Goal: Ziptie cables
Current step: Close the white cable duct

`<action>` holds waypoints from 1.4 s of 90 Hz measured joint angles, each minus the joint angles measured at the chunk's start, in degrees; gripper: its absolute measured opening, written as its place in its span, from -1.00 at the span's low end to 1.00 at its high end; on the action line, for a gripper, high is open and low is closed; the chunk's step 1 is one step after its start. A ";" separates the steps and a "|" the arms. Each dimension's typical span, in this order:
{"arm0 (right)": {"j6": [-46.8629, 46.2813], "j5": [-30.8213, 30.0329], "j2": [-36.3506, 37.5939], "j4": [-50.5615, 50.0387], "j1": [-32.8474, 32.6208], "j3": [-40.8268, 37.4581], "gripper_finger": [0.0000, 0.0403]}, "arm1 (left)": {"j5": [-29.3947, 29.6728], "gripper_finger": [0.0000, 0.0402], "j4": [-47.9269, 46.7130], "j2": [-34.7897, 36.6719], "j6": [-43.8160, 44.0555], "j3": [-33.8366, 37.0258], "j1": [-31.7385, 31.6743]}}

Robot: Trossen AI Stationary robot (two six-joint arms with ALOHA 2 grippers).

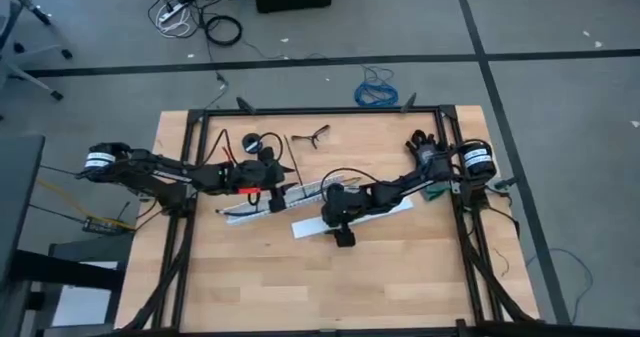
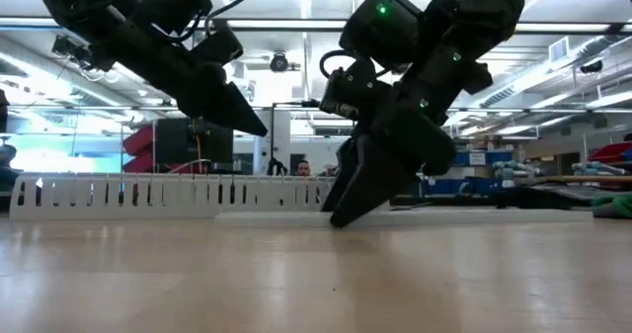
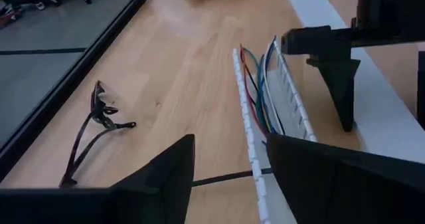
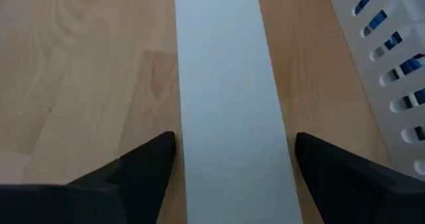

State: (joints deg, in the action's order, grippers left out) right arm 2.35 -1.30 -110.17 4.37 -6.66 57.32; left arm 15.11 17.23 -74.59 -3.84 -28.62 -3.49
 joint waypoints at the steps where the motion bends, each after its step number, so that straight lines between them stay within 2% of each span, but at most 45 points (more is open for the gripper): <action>1: 0.00 0.00 0.00 -0.01 0.00 0.00 0.52 | 0.00 -0.09 0.01 0.00 0.00 0.00 0.00; 36: 0.07 -0.23 -0.04 -0.19 0.00 -0.04 0.50 | -0.02 -0.09 0.01 0.00 0.02 0.00 0.00; 70: 0.41 0.48 -0.09 -0.08 0.02 -0.07 0.05 | 0.04 -0.09 0.01 0.00 0.04 0.00 0.00; 97: 0.44 0.67 -0.07 0.18 0.07 -0.02 0.16 | 0.09 -0.09 0.03 0.00 0.04 0.00 0.00; 126: -0.83 0.63 -0.09 0.35 0.02 -0.04 0.18 | 0.13 -0.09 0.03 0.00 0.07 0.00 0.00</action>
State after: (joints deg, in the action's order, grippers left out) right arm 1.52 -0.67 -110.26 4.73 -6.63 57.28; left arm 15.25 17.26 -74.59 -3.77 -28.62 -3.49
